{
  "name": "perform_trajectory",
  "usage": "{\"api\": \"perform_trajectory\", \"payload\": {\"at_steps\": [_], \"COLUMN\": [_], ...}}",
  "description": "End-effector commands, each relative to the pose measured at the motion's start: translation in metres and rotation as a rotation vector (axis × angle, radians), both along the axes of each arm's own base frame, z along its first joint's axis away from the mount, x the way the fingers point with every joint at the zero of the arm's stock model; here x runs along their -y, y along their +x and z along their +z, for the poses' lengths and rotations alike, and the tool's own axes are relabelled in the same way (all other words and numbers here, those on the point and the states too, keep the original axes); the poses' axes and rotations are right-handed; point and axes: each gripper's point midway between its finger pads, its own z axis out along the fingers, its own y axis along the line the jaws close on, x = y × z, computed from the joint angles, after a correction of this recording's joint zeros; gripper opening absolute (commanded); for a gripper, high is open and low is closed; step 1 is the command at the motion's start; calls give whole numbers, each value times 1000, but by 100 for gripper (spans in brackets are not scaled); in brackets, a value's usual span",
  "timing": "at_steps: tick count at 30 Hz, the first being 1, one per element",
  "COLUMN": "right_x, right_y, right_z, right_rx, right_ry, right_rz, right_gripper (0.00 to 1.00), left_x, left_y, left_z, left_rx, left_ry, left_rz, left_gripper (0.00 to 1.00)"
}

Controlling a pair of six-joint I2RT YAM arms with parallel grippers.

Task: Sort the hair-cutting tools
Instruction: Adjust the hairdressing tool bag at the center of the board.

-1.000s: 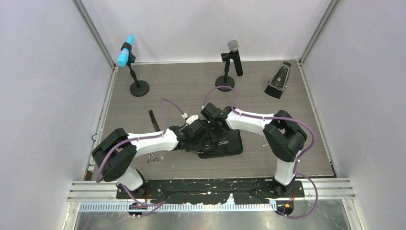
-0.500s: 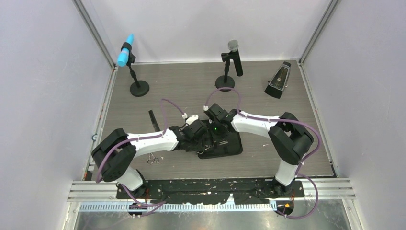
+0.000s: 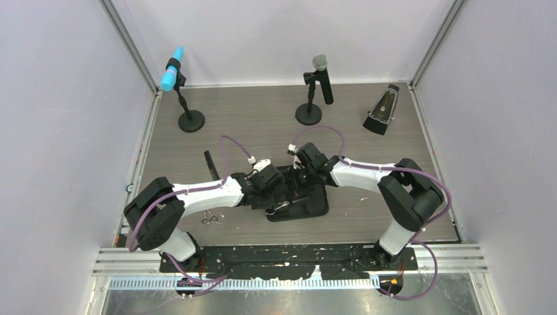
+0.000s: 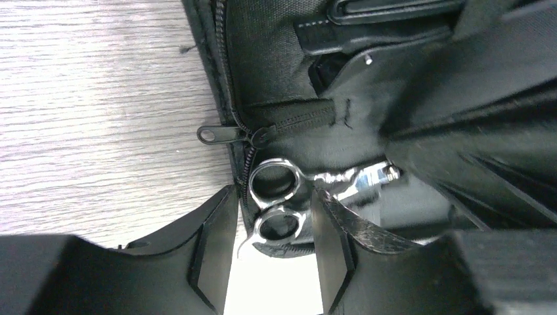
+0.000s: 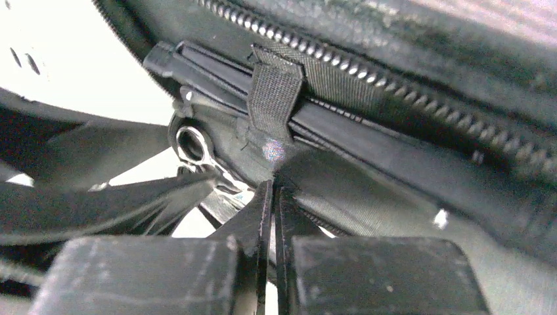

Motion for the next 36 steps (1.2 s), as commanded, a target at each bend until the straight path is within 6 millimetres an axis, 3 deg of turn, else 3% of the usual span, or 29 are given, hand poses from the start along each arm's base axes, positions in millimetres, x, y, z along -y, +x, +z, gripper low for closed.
{"api": "perform_trajectory", "payload": {"at_steps": [1,9,12,16,23,29,36], "right_x": [-41,-52,-53,-53,-57,-51,-26], "right_y": [-12,-19,-16,-22,-20,-25,-10], "right_z": [71,90,83,58,55,55,61], "right_rx": [16,-2,-6,-36,-20,-31,31], "right_ry": [315,433,411,292,267,271,232], "right_rz": [94,126,113,123,105,137,75], "right_gripper": [5,5,5,5,5,20,30], "left_x": [2,2,6,17,28,24,24], "left_y": [4,5,7,14,18,20,19], "left_z": [-2,-3,0,15,26,29,26], "left_rx": [17,11,18,55,82,119,108], "left_ry": [21,32,22,-28,-39,-55,-52], "left_rz": [-11,-10,-11,-12,-34,-27,-27], "left_gripper": [46,45,45,44,42,40,38]}}
